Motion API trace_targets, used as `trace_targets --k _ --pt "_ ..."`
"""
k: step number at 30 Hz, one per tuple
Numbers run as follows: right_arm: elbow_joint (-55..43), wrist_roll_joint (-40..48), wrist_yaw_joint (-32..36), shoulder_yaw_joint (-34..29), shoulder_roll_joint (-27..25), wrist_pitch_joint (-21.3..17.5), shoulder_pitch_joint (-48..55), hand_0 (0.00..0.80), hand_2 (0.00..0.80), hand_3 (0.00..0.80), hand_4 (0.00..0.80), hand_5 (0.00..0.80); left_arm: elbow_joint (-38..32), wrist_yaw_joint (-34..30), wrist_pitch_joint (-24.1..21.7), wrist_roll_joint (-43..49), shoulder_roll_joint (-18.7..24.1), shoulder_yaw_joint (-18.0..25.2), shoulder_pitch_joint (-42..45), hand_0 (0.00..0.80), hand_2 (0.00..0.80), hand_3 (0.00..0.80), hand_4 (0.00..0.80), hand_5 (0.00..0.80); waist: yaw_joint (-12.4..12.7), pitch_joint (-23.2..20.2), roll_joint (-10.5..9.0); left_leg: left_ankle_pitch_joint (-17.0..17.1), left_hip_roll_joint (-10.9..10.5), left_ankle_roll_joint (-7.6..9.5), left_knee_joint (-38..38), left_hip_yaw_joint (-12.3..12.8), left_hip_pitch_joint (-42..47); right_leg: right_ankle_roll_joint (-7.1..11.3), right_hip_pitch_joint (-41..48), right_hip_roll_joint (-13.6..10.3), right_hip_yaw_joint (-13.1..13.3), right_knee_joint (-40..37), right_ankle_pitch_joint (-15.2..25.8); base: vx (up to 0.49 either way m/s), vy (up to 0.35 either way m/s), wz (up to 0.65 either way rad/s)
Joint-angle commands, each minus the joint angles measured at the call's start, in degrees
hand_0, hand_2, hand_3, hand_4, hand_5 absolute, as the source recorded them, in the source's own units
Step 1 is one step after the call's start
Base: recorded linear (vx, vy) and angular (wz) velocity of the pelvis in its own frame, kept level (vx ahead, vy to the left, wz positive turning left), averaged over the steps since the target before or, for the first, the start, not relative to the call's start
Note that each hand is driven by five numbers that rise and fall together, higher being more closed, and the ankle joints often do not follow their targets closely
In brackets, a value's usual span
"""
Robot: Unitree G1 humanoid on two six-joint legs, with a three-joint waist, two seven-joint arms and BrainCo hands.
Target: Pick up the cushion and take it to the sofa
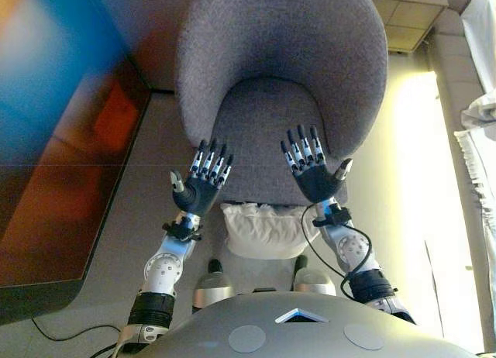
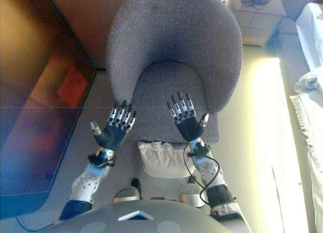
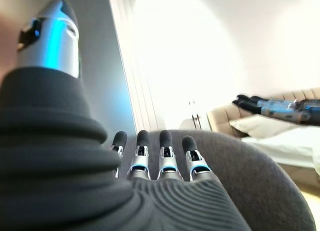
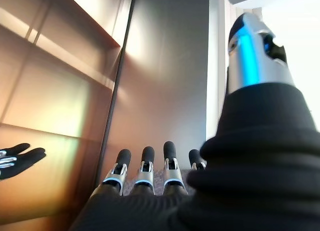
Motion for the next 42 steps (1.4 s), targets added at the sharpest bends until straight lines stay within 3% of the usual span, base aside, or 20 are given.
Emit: trace_targets --k 1,11,14,15,16,18,23,28,32,36,42 --pt "-3.0 -2.4 1.5 -2.9 1.3 1.5 1.0 0.000 0.000 0.000 0.000 0.000 -0.1 -2.2 0.6 -3.6 0.0 2.3 -1.9 0.000 0.000 0.000 0.000 0.000 2.1 -2.7 -0.49 -0.6 4.0 0.32 2.3 1.5 -2.1 4.31 -3.0 -4.8 -2.4 2.9 1.5 0.039 -0.030 0.01" --pt "-2.6 -5.1 -1.1 -0.9 -0.5 -0.8 1.2 0.000 0.000 0.000 0.000 0.000 -0.4 1.0 -0.7 -0.8 0.7 2.5 -1.7 0.000 0.000 0.000 0.000 0.000 2.5 -2.7 -0.68 -1.3 4.0 0.15 4.3 -0.6 -2.3 3.03 -2.1 -3.2 -0.7 3.5 0.0 0.019 -0.017 0.00" --pt "-1.7 -12.1 -9.0 -0.3 -1.6 -5.9 1.2 0.000 0.000 0.000 0.000 0.000 0.3 10.6 -8.0 9.7 2.7 2.2 -1.8 0.000 0.000 0.000 0.000 0.000 2.5 -2.5 -0.62 -1.5 4.0 -0.07 4.9 -1.0 -2.5 2.99 -2.1 -3.0 -0.5 3.6 -0.2 0.000 0.000 0.00" --pt "-0.5 -22.0 -16.7 0.4 -3.8 -12.5 0.9 0.000 0.000 0.000 0.000 0.000 1.2 21.2 -13.3 19.6 4.6 1.8 -2.1 0.000 0.000 0.000 0.000 0.000 2.6 -2.2 -0.61 -1.6 4.0 -0.07 5.3 -1.3 -2.5 2.83 -2.0 -2.9 -0.4 3.8 -0.3 0.000 0.000 0.00" --pt "0.1 -29.0 -21.1 0.8 -5.2 -16.2 0.6 0.000 0.000 0.000 0.000 0.000 1.9 26.7 -15.2 24.8 5.7 1.7 -2.6 0.000 0.000 0.000 0.000 0.000 2.6 -2.1 -0.69 -1.6 3.8 0.00 5.6 -1.7 -2.6 2.71 -2.0 -2.8 -0.2 3.8 -0.3 0.000 0.000 0.00" --pt "0.8 -36.2 -27.7 0.9 -7.8 -18.9 0.1 0.000 0.000 0.000 0.000 0.000 2.9 31.5 -16.3 30.6 7.6 2.6 -3.2 0.000 0.000 0.000 0.000 0.000 2.5 -1.9 -0.97 -2.0 3.6 0.02 6.7 -2.1 -2.9 2.30 -2.0 -2.5 0.2 3.9 -0.5 0.000 0.000 0.00" --pt "2.9 -45.4 -35.1 -0.5 -10.6 -21.2 -0.4 0.000 0.000 0.000 0.000 0.000 4.4 33.6 -16.7 38.2 9.1 2.9 -3.5 0.000 0.000 0.000 0.000 0.000 2.7 -0.2 -1.67 -3.7 3.6 -0.69 14.4 -2.1 -6.2 1.28 -2.2 -2.7 0.4 4.4 -0.1 -0.022 -0.042 0.01" --pt "6.8 -47.1 -38.8 0.1 -11.8 -22.0 -2.8 0.000 0.000 0.000 0.000 0.000 8.3 34.6 -16.5 39.6 9.0 1.2 -6.1 0.000 0.000 0.000 0.000 0.000 2.3 1.1 -1.15 -4.2 3.9 -0.54 14.4 -2.0 -6.5 1.92 -3.5 -3.8 0.6 6.1 -0.1 -0.038 0.039 0.08" --pt "9.6 -52.2 -43.9 -0.9 -11.9 -20.4 -2.7 0.000 0.000 0.000 0.000 0.000 11.2 34.4 -16.9 42.7 9.4 1.0 -5.9 0.000 0.000 0.000 0.000 0.000 2.3 1.4 -0.83 -4.8 4.1 -0.09 14.5 -1.4 -5.6 2.85 -3.6 -5.4 0.9 9.2 -1.3 0.070 0.048 0.01" --pt "13.0 -53.5 -46.9 -0.5 -12.8 -20.5 -4.2 0.000 0.000 0.000 0.000 0.000 14.2 33.7 -18.2 43.0 10.4 -0.9 -8.3 0.000 0.000 0.000 0.000 0.000 2.6 3.9 -0.71 -6.1 4.5 0.12 19.0 -1.6 -9.4 3.24 -7.5 -7.7 0.4 15.2 -2.5 -0.069 0.016 0.02" --pt "19.6 -49.7 -51.3 2.5 -15.2 -24.8 -13.6 0.000 0.000 0.000 0.000 0.000 19.3 38.8 -23.0 40.5 12.4 -8.4 -20.0 0.000 0.000 0.000 0.000 0.000 2.1 12.7 -0.17 -7.8 5.8 -0.41 30.2 -5.2 -24.5 2.63 -22.9 -8.2 5.4 27.8 -4.8 -0.286 -0.010 0.17"
